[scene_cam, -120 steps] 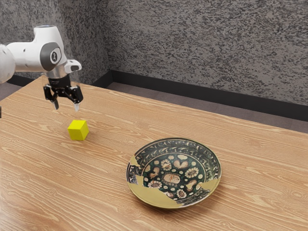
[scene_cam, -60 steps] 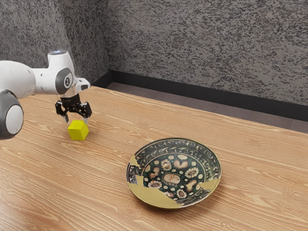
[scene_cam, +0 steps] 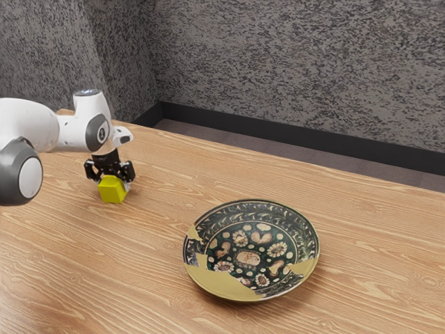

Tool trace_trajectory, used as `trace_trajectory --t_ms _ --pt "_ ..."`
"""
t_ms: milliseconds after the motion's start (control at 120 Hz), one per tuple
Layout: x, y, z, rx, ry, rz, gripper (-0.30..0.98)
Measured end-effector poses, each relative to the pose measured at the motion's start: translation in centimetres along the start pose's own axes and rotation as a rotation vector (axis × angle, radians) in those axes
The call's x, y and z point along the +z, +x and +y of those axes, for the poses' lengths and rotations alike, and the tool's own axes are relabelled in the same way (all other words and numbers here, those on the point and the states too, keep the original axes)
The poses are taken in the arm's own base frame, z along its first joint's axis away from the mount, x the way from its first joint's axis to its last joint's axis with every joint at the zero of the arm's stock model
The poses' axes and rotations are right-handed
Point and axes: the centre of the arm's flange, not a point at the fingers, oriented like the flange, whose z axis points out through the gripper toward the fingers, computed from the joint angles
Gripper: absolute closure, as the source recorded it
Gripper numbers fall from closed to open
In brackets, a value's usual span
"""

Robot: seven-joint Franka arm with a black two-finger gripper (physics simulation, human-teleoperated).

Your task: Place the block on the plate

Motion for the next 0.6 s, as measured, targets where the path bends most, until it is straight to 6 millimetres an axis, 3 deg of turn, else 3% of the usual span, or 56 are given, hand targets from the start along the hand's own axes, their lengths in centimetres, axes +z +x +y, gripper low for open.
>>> trace_trajectory --t_ms 83,208,342,508,600 --pt "-0.1 0.1 0.0 -0.001 0.000 0.007 0.28" --pt "-0.8 0.2 0.2 0.000 0.003 0.020 0.29" --pt "-3.2 -0.1 1.0 0.010 -0.001 0.031 0.31" --pt "-7.4 -1.8 5.8 0.076 -0.017 0.014 0.30" --pt "-9.0 -4.0 9.3 0.129 -0.027 -0.009 0.30"
